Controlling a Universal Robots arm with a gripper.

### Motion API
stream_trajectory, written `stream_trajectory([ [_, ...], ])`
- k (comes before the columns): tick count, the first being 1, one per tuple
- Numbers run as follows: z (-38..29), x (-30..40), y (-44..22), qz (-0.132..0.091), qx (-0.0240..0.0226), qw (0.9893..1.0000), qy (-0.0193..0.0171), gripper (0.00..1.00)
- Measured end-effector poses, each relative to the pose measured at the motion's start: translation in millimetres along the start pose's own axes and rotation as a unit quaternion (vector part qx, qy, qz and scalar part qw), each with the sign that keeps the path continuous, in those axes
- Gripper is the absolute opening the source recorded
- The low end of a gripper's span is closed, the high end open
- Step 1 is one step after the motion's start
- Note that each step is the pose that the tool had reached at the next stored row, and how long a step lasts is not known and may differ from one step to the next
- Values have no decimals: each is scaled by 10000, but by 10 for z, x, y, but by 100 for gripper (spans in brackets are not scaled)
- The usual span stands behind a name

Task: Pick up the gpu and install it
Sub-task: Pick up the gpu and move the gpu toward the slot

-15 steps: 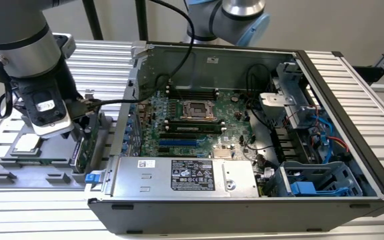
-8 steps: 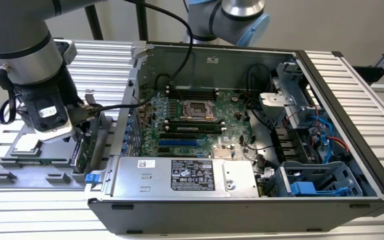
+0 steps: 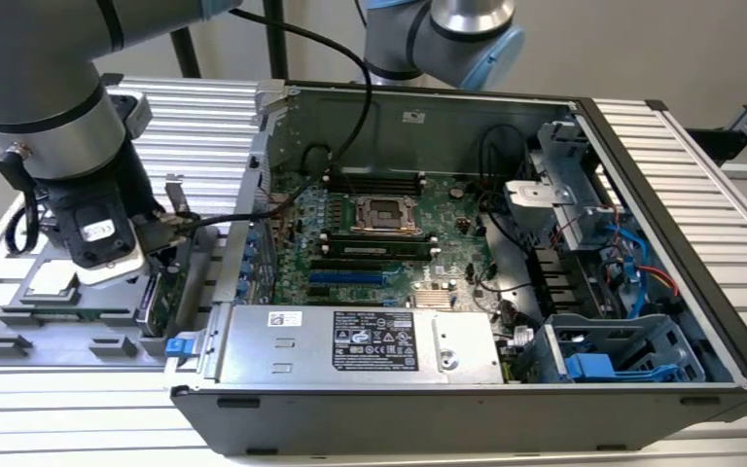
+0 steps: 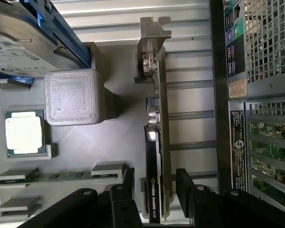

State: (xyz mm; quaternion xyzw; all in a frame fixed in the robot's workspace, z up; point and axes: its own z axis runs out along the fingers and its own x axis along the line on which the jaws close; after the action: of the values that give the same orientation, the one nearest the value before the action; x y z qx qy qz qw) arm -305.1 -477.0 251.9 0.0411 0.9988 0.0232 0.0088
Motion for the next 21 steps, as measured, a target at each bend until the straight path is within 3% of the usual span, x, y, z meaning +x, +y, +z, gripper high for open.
stream_trajectory([
  [8,85,10,-5,-14,0,10000,1,100],
  [21,163,14,-9,-43,0,10000,2,100],
])
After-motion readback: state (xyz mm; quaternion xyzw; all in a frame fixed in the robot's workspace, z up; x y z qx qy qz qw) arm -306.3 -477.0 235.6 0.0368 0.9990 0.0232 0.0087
